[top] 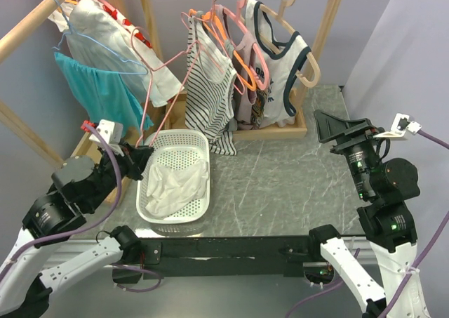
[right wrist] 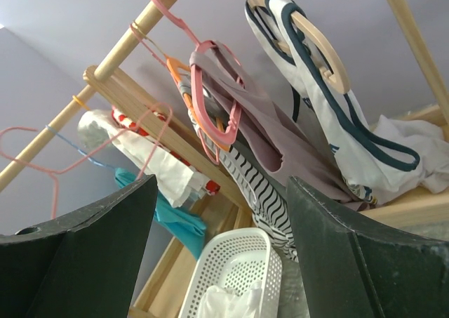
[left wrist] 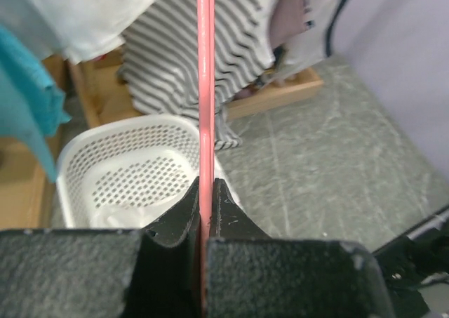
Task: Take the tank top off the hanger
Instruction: Place the hanger at the clothesline.
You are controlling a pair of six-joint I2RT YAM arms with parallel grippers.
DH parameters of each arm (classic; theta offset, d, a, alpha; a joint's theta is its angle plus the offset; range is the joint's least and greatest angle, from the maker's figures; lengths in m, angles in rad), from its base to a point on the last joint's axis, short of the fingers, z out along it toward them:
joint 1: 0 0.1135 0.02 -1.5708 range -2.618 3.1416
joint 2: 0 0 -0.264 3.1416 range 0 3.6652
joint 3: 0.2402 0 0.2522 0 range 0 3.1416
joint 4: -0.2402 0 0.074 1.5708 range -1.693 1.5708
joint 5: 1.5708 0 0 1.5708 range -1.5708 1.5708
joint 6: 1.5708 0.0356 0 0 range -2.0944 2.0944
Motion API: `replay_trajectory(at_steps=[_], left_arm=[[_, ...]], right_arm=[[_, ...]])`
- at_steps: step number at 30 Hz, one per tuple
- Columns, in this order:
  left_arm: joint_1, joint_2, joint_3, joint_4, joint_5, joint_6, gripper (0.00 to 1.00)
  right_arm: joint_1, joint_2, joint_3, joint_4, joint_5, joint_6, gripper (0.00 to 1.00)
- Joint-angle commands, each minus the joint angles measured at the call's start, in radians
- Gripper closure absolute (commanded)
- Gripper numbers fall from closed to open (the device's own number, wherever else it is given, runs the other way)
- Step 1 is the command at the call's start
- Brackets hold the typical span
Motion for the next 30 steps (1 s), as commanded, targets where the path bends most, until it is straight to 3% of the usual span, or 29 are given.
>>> replay_trajectory(at_steps=[1,9,13,30], left_arm=[[0.0,0.063,0.048,-0.033,-0.161,-0.048,0.99],[0.0,0.203,0.116,0.019,-0.325,-0.06,0.99],[0.002,0.286,0.131,0.136,-0.383,-0.026,0.99],[0.029,0.674,0.389,0.271,-0.395,0.104,0.99]], right_arm=[[-0.003,0.009,-0.007,0.031,-0.015,-0.001,0.18],[-0.003,0.015,-0.016,0.034,-0.021,-0.019,0.18],[-0.001,0.024,-0.022,0.031,-0.015,-0.031,0.16],[-0.032,0.099,-0.024,0.055,-0.116,-0.07,0.13]])
